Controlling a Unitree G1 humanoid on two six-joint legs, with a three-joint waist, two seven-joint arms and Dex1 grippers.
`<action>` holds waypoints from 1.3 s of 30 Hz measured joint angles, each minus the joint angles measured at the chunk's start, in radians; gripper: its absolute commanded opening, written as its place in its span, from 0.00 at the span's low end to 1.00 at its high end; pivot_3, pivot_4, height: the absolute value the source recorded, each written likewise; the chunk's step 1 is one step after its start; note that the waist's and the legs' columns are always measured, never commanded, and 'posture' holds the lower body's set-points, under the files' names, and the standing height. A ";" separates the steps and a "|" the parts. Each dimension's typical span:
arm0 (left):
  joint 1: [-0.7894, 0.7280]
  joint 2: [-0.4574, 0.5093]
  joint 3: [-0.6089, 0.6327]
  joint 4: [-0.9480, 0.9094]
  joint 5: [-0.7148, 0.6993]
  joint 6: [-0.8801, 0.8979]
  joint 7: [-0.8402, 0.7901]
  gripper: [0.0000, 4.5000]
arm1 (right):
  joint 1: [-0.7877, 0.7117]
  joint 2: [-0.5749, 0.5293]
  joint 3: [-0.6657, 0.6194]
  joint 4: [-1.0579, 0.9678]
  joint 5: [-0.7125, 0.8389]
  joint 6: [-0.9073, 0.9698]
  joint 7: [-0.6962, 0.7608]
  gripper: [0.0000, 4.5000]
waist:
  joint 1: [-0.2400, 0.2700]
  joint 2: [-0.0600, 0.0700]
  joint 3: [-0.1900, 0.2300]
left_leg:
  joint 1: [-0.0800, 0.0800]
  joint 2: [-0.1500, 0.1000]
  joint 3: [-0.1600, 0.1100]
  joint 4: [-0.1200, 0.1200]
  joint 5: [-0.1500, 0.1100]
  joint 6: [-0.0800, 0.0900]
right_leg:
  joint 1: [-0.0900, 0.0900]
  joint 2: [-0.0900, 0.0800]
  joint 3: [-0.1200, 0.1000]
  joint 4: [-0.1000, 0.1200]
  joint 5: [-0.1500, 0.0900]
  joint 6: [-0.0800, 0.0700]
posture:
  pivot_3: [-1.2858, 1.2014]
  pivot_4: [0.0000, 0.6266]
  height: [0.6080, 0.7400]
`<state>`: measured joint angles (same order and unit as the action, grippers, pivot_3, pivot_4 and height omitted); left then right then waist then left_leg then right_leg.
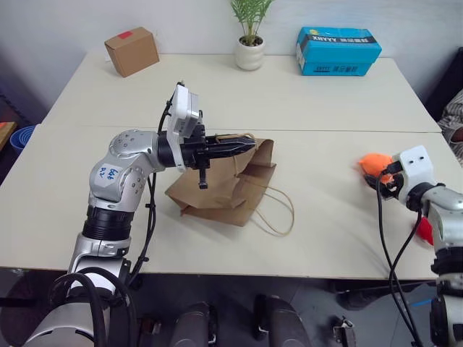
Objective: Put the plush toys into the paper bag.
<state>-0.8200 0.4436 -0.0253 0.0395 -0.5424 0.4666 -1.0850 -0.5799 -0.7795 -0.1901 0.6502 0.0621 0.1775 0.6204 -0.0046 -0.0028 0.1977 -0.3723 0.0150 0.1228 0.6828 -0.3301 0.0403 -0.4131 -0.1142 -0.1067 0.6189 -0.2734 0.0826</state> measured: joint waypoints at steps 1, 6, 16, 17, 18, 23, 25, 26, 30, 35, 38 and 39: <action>0.000 0.000 0.000 0.000 0.000 0.000 0.002 0.00 | -0.019 -0.001 0.010 0.031 -0.005 -0.018 0.004 0.50 | 0.000 0.000 0.000 | 0.000 0.000 0.000 0.000 0.000 0.000 | 0.000 0.000 0.000 0.000 0.000 0.000 | 0.52 0.24 1.00; 0.000 0.000 0.000 0.000 0.002 -0.005 0.002 0.00 | -0.048 -0.017 0.033 0.097 -0.020 -0.097 0.044 0.15 | 0.000 0.000 0.000 | 0.000 0.000 0.000 0.000 0.000 0.000 | 0.000 0.000 0.000 0.000 0.000 0.000 | 0.52 0.24 1.00; -0.007 0.009 0.021 -0.023 -0.058 0.030 -0.053 0.00 | 0.305 0.022 -0.016 -0.705 0.438 0.026 0.405 0.03 | 0.004 0.000 0.000 | 0.000 0.001 -0.002 0.001 0.000 -0.002 | 0.001 0.000 -0.001 0.000 0.000 0.000 | 0.52 0.24 1.00; -0.007 0.008 0.018 -0.023 -0.058 0.032 -0.055 0.00 | 0.309 0.037 -0.004 -0.755 0.456 0.060 0.390 0.03 | 0.004 0.000 0.000 | 0.001 0.001 -0.002 0.001 0.000 -0.002 | 0.001 -0.001 -0.001 0.000 0.000 0.001 | 0.52 0.24 1.00; -0.007 0.004 0.014 -0.024 -0.058 0.035 -0.058 0.00 | 0.309 0.064 0.025 -0.823 0.474 0.114 0.354 0.03 | 0.004 0.000 0.000 | 0.001 0.001 -0.002 0.001 0.000 -0.002 | 0.001 -0.002 0.000 0.000 0.000 0.001 | 0.52 0.24 1.00; -0.027 -0.031 -0.002 -0.041 -0.062 0.051 -0.059 0.00 | 0.261 0.159 0.192 -0.966 0.497 0.280 0.263 0.03 | 0.004 0.000 0.000 | -0.001 0.001 -0.003 0.001 -0.001 -0.002 | 0.000 -0.002 -0.001 0.000 0.000 0.000 | 0.52 0.24 1.00; -0.027 -0.034 -0.004 -0.059 -0.066 0.060 -0.059 0.00 | 0.226 0.172 0.226 -0.967 0.489 0.308 0.242 0.03 | 0.006 0.000 0.000 | -0.002 0.001 -0.003 0.001 -0.001 -0.002 | 0.000 -0.001 -0.001 -0.001 0.000 0.000 | 0.52 0.24 1.00; -0.026 -0.035 -0.003 -0.067 -0.071 0.063 -0.059 0.00 | 0.206 0.177 0.245 -0.961 0.471 0.319 0.233 0.03 | 0.007 0.000 0.000 | -0.002 0.001 -0.003 0.001 -0.001 -0.002 | 0.000 -0.001 -0.001 -0.001 0.000 0.000 | 0.52 0.24 1.00; -0.026 -0.050 -0.004 -0.073 -0.086 0.077 -0.056 0.00 | 0.129 0.226 0.334 -0.896 0.374 0.322 0.199 0.03 | 0.004 0.000 0.000 | -0.002 0.001 -0.003 0.001 -0.001 -0.002 | -0.001 0.000 -0.001 -0.001 0.000 0.000 | 0.52 0.24 1.00; -0.024 -0.052 -0.004 -0.077 -0.091 0.079 -0.053 0.00 | 0.059 0.264 0.436 -0.830 0.286 0.276 0.232 0.03 | 0.002 0.000 0.000 | -0.002 0.001 -0.003 0.001 -0.001 -0.001 | -0.001 0.001 -0.002 -0.001 0.000 0.000 | 0.52 0.24 1.00; -0.012 -0.053 -0.007 -0.080 -0.091 0.078 -0.054 0.00 | 0.007 0.316 0.467 -0.740 0.247 0.237 0.251 0.03 | 0.001 0.000 0.000 | -0.002 0.001 -0.003 0.001 -0.001 -0.001 | -0.001 0.001 -0.002 0.000 0.000 0.000 | 0.52 0.24 1.00; -0.011 -0.056 -0.012 -0.080 -0.091 0.078 -0.054 0.00 | -0.006 0.343 0.469 -0.709 0.238 0.221 0.252 0.03 | 0.001 0.000 0.000 | -0.002 0.001 -0.003 0.001 -0.001 -0.001 | -0.001 0.001 -0.002 0.000 0.000 0.000 | 0.52 0.24 1.00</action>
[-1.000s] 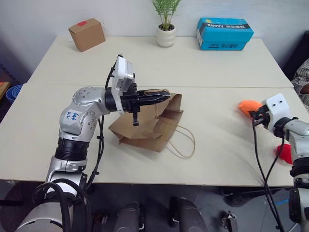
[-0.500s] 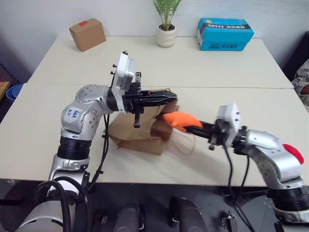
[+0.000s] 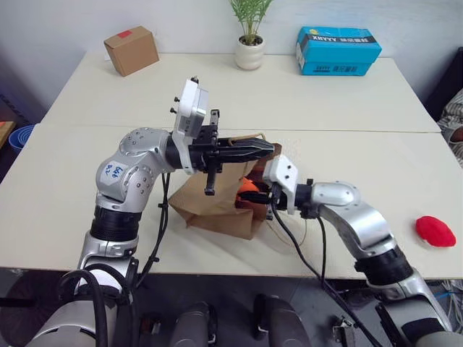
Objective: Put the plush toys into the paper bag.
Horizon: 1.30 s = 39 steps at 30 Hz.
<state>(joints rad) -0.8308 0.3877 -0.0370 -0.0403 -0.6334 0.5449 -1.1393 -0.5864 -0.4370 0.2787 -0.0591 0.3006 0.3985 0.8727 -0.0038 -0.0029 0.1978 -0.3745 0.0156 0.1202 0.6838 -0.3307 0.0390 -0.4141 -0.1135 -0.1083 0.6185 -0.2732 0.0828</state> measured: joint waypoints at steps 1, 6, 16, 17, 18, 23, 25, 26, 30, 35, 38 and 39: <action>0.000 -0.004 -0.004 0.000 0.000 0.000 -0.001 0.00 | -0.010 0.022 0.003 0.028 -0.004 -0.014 0.007 0.03 | 0.001 0.000 0.000 | 0.000 0.000 0.000 0.000 0.000 0.000 | 0.000 0.000 0.000 0.000 0.000 0.000 | 0.52 0.24 1.00; 0.002 -0.006 -0.011 0.001 0.002 -0.008 -0.012 0.00 | -0.020 0.044 0.005 0.064 0.010 -0.004 0.057 0.33 | 0.001 0.000 0.000 | -0.001 0.000 0.000 0.000 0.000 0.001 | 0.000 -0.001 0.000 -0.001 0.000 0.000 | 0.52 0.24 1.00; 0.021 0.026 -0.007 0.018 0.014 -0.036 -0.015 0.00 | 0.161 -0.152 -0.256 -0.184 0.225 0.014 0.211 0.95 | 0.007 0.000 0.000 | -0.001 -0.001 -0.001 0.000 -0.001 0.001 | 0.000 -0.001 -0.001 -0.002 0.000 0.000 | 0.52 0.24 1.00; 0.025 0.030 -0.004 0.018 0.015 -0.040 -0.016 0.00 | 0.208 -0.183 -0.306 -0.226 0.266 0.017 0.231 0.95 | 0.008 0.000 0.000 | -0.001 0.000 -0.002 -0.001 -0.001 0.001 | 0.001 -0.001 -0.001 -0.003 0.000 0.000 | 0.52 0.24 1.00; 0.029 0.033 -0.003 0.018 0.015 -0.043 -0.016 0.00 | 0.255 -0.211 -0.358 -0.262 0.296 0.025 0.234 0.95 | 0.010 0.000 0.000 | -0.001 0.000 -0.001 -0.001 -0.001 0.001 | 0.001 -0.001 -0.002 -0.003 0.000 0.000 | 0.52 0.24 1.00; 0.057 0.033 0.000 0.016 0.018 -0.061 -0.007 0.00 | 0.570 -0.280 -0.745 -0.336 0.344 0.037 0.152 0.98 | 0.030 -0.001 0.000 | -0.001 0.000 -0.001 -0.001 -0.001 0.002 | 0.002 -0.001 -0.001 -0.005 0.001 0.001 | 0.52 0.24 1.00; 0.059 0.025 -0.001 0.013 0.018 -0.067 -0.001 0.00 | 0.709 -0.270 -0.889 -0.339 0.315 -0.014 0.133 0.98 | 0.035 -0.001 0.000 | 0.000 -0.001 -0.001 -0.001 -0.002 0.002 | 0.002 -0.001 -0.001 -0.006 0.001 0.001 | 0.52 0.24 1.00; 0.060 0.023 -0.001 0.012 0.018 -0.068 0.004 0.00 | 0.775 -0.255 -0.958 -0.335 0.296 -0.044 0.124 0.98 | 0.036 -0.001 0.000 | 0.000 -0.001 -0.001 -0.001 -0.002 0.002 | 0.003 0.000 -0.001 -0.007 0.001 0.001 | 0.52 0.24 1.00; 0.073 0.018 0.000 0.011 0.017 -0.075 0.017 0.00 | 1.009 -0.145 -1.206 -0.275 0.225 -0.201 0.086 0.98 | 0.034 -0.001 0.000 | 0.001 -0.001 0.000 -0.002 -0.002 0.002 | 0.003 0.000 0.000 -0.010 0.001 0.002 | 0.52 0.24 1.00; 0.090 0.012 -0.001 0.011 0.018 -0.085 0.025 0.00 | 1.194 -0.031 -1.294 -0.196 0.180 -0.317 0.051 0.98 | 0.019 0.000 0.000 | 0.005 0.001 0.001 -0.003 -0.004 0.000 | 0.005 -0.002 0.004 -0.009 0.001 0.001 | 0.52 0.24 1.00; 0.091 0.007 -0.002 0.011 0.018 -0.089 0.028 0.00 | 1.206 -0.036 -1.287 -0.193 0.160 -0.311 -0.002 0.98 | 0.003 0.000 0.000 | 0.006 0.001 0.002 -0.003 -0.004 -0.001 | 0.005 -0.003 0.004 -0.008 0.001 0.001 | 0.52 0.24 1.00; 0.091 0.006 -0.003 0.010 0.018 -0.089 0.029 0.00 | 1.202 -0.062 -1.271 -0.194 0.155 -0.284 -0.019 0.98 | 0.000 0.001 0.000 | 0.006 0.002 0.002 -0.003 -0.005 -0.001 | 0.004 -0.003 0.005 -0.007 0.001 0.001 | 0.52 0.24 1.00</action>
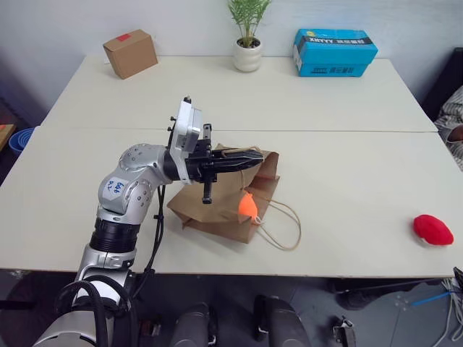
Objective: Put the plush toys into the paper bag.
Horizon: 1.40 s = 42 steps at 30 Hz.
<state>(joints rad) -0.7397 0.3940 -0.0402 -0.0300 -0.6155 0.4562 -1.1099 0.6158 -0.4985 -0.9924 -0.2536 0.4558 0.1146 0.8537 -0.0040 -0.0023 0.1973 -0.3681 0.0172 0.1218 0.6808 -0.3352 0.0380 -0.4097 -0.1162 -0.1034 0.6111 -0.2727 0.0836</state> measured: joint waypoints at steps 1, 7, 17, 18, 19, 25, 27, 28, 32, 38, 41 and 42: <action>0.000 -0.002 -0.001 -0.001 0.000 0.000 0.003 0.00 | -0.009 -0.034 0.016 -0.002 -0.004 0.034 -0.015 0.98 | -0.002 0.000 0.000 | 0.000 0.000 0.000 0.000 0.000 0.000 | 0.000 0.000 0.000 0.000 0.000 0.000 | 0.52 0.24 1.00; 0.001 -0.007 -0.011 -0.003 0.000 0.000 0.013 0.00 | -0.129 -0.291 0.140 0.045 -0.015 0.284 -0.062 0.98 | 0.011 0.000 0.000 | -0.002 0.000 -0.002 0.000 0.000 0.000 | -0.002 0.000 -0.002 0.000 -0.001 -0.002 | 0.52 0.24 1.00; 0.005 0.007 -0.014 -0.037 -0.001 0.010 0.031 0.00 | -0.416 -0.537 0.433 0.351 -0.095 0.491 -0.021 0.38 | 0.029 0.000 0.000 | -0.003 -0.001 -0.001 0.002 0.002 0.003 | -0.001 0.000 -0.003 -0.001 0.000 -0.001 | 0.52 0.24 1.00; 0.005 0.010 -0.013 -0.039 -0.001 0.011 0.031 0.00 | -0.427 -0.548 0.439 0.354 -0.094 0.498 -0.003 0.29 | 0.028 0.000 0.000 | -0.003 -0.001 -0.001 0.002 0.002 0.003 | 0.000 0.001 -0.004 -0.001 0.000 -0.001 | 0.52 0.24 1.00; 0.005 0.015 -0.011 -0.039 -0.003 0.014 0.032 0.00 | -0.443 -0.551 0.442 0.355 -0.089 0.498 0.020 0.22 | 0.028 -0.001 0.000 | -0.003 -0.001 -0.001 0.002 0.002 0.003 | 0.000 0.001 -0.004 -0.001 0.000 -0.001 | 0.52 0.24 1.00; 0.000 0.036 0.024 -0.040 -0.052 0.080 0.026 0.00 | -0.565 -0.538 0.508 0.138 0.102 0.576 0.178 0.00 | 0.016 0.000 0.000 | -0.002 0.000 -0.002 0.002 0.003 0.001 | -0.001 0.001 -0.003 0.000 0.000 -0.001 | 0.52 0.24 1.00; -0.005 0.043 0.033 -0.037 -0.058 0.090 0.024 0.00 | -0.682 -0.490 0.562 0.003 0.193 0.642 0.154 0.00 | 0.012 -0.001 0.000 | -0.002 0.001 -0.002 0.002 0.003 0.000 | 0.000 0.001 -0.003 0.000 0.000 -0.001 | 0.52 0.24 1.00; -0.010 0.043 0.033 -0.036 -0.059 0.091 0.022 0.00 | -0.740 -0.456 0.601 -0.056 0.232 0.668 0.132 0.00 | 0.012 -0.001 0.000 | -0.003 0.001 -0.003 0.002 0.003 0.000 | -0.001 0.001 -0.004 0.000 0.000 -0.001 | 0.52 0.24 1.00; -0.022 0.048 0.034 -0.033 -0.059 0.093 0.013 0.00 | -0.921 -0.281 0.749 -0.159 0.327 0.746 0.007 0.00 | 0.021 -0.001 0.000 | -0.005 0.000 -0.003 0.002 0.003 -0.001 | -0.002 0.001 -0.004 0.001 0.000 -0.001 | 0.52 0.24 1.00; -0.034 0.060 0.033 0.009 -0.042 0.083 0.002 0.00 | -0.966 -0.253 0.787 -0.164 0.307 0.735 -0.075 0.04 | 0.037 -0.001 0.000 | -0.012 -0.004 -0.005 0.003 0.002 0.004 | -0.004 0.002 -0.009 -0.001 0.001 0.002 | 0.52 0.24 1.00; -0.036 0.063 0.033 0.008 -0.039 0.076 -0.003 0.00 | -0.839 -0.352 0.693 -0.117 0.246 0.650 -0.013 0.20 | 0.042 -0.001 0.000 | -0.015 -0.005 -0.004 0.004 0.001 0.008 | -0.004 0.002 -0.010 -0.006 0.003 0.006 | 0.52 0.24 1.00; -0.035 0.063 0.033 0.008 -0.038 0.075 -0.003 0.00 | -0.800 -0.378 0.657 -0.099 0.230 0.636 0.001 0.29 | 0.042 -0.001 0.000 | -0.016 -0.006 -0.004 0.004 0.001 0.009 | -0.004 0.002 -0.011 -0.007 0.004 0.007 | 0.52 0.24 1.00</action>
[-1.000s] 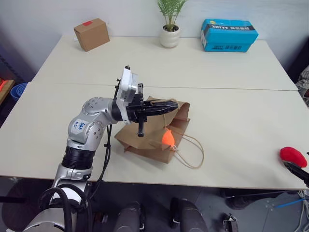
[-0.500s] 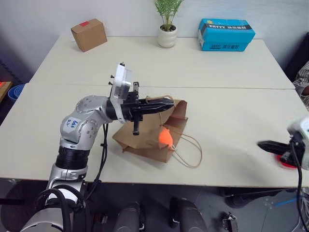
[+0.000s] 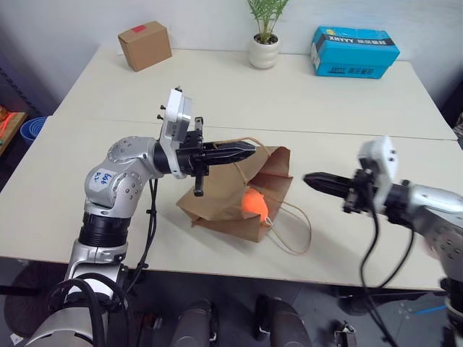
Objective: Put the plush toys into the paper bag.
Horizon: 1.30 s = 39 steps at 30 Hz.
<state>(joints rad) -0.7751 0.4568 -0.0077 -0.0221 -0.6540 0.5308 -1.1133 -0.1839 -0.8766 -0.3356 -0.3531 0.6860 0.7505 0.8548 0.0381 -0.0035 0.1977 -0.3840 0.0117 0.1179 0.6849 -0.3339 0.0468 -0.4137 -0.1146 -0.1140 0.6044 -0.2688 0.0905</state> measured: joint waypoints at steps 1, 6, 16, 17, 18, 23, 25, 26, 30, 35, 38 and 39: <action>0.001 -0.001 -0.002 -0.002 0.001 -0.002 -0.001 0.00 | 0.049 -0.027 -0.037 0.018 -0.022 -0.025 0.019 0.35 | 0.000 0.000 0.000 | 0.000 0.000 0.000 0.000 0.000 0.000 | 0.000 0.000 -0.001 0.000 0.000 0.001 | 0.52 0.24 1.00; 0.010 -0.013 -0.006 -0.007 0.006 -0.011 0.001 0.00 | 0.293 -0.103 -0.233 0.190 -0.204 -0.284 0.136 0.74 | 0.004 0.000 0.000 | 0.001 -0.001 0.002 0.001 0.002 0.002 | 0.001 0.001 -0.002 0.000 0.002 0.003 | 0.52 0.24 1.00; 0.016 -0.044 -0.016 -0.013 0.008 -0.018 0.010 0.00 | 0.440 -0.242 -0.306 0.540 -0.409 -0.457 0.259 0.99 | -0.037 0.000 0.000 | 0.012 0.002 0.005 -0.001 0.001 -0.001 | 0.005 -0.002 0.010 0.000 0.001 0.000 | 0.52 0.24 1.00; 0.015 -0.045 -0.017 -0.014 0.009 -0.018 0.011 0.00 | 0.414 -0.255 -0.273 0.565 -0.428 -0.459 0.251 0.99 | -0.040 0.000 0.000 | 0.013 0.002 0.006 -0.001 0.002 -0.002 | 0.005 -0.002 0.010 0.001 0.000 0.000 | 0.52 0.24 1.00; 0.014 -0.045 -0.019 -0.015 0.009 -0.018 0.011 0.00 | 0.389 -0.261 -0.248 0.589 -0.446 -0.462 0.241 0.99 | -0.041 0.000 0.000 | 0.013 0.002 0.006 -0.002 0.002 -0.002 | 0.005 -0.001 0.009 0.002 0.000 -0.001 | 0.52 0.24 1.00; 0.013 -0.043 -0.020 -0.033 0.009 -0.009 0.021 0.00 | 0.199 -0.275 -0.058 0.762 -0.533 -0.437 0.187 0.99 | -0.037 0.001 0.000 | 0.013 0.002 0.005 -0.001 0.002 -0.004 | 0.004 -0.001 0.009 0.004 -0.002 -0.003 | 0.52 0.24 1.00; 0.014 -0.039 -0.018 -0.044 0.009 -0.007 0.025 0.00 | 0.146 -0.275 -0.009 0.806 -0.549 -0.414 0.187 0.91 | -0.033 0.001 0.000 | 0.012 0.002 0.005 -0.001 0.002 -0.004 | 0.004 -0.001 0.009 0.004 -0.002 -0.003 | 0.52 0.24 1.00; 0.013 -0.037 -0.018 -0.045 0.009 -0.006 0.028 0.00 | 0.094 -0.274 0.009 0.836 -0.548 -0.387 0.180 0.86 | -0.036 0.001 0.000 | 0.013 0.002 0.005 -0.001 0.002 -0.004 | 0.005 -0.001 0.009 0.004 -0.002 -0.003 | 0.52 0.24 1.00; 0.013 -0.032 -0.018 -0.048 0.008 -0.003 0.032 0.00 | 0.033 -0.273 0.049 0.866 -0.538 -0.359 0.213 0.57 | -0.036 0.001 0.000 | 0.013 0.003 0.004 -0.001 0.003 -0.005 | 0.004 -0.001 0.009 0.005 -0.002 -0.004 | 0.52 0.24 1.00; 0.015 -0.019 -0.012 -0.057 0.008 0.003 0.036 0.00 | 0.051 -0.272 0.046 0.772 -0.454 -0.324 0.329 0.20 | -0.036 0.001 0.000 | 0.013 0.003 0.004 -0.001 0.003 -0.005 | 0.004 0.000 0.009 0.006 -0.002 -0.004 | 0.52 0.24 1.00; 0.017 -0.016 -0.010 -0.057 0.008 0.003 0.036 0.00 | 0.064 -0.252 0.023 0.618 -0.346 -0.249 0.386 0.07 | -0.037 0.001 0.000 | 0.013 0.004 0.004 -0.001 0.003 -0.006 | 0.004 -0.001 0.009 0.006 -0.002 -0.004 | 0.52 0.24 1.00; 0.017 -0.013 -0.009 -0.056 0.008 0.003 0.034 0.00 | 0.051 -0.231 0.014 0.514 -0.271 -0.182 0.393 0.06 | -0.041 0.001 0.000 | 0.013 0.005 0.004 -0.001 0.003 -0.006 | 0.004 -0.001 0.009 0.007 -0.002 -0.004 | 0.52 0.24 1.00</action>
<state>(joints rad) -0.7582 0.4440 -0.0165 -0.0777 -0.6461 0.5336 -1.0791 -0.1325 -1.1073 -0.3213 0.1606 0.4150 0.5687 1.2479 -0.0031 -0.0025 0.1975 -0.3712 0.0164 0.1221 0.6840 -0.3312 0.0404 -0.4096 -0.1154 -0.1048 0.6113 -0.2706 0.0868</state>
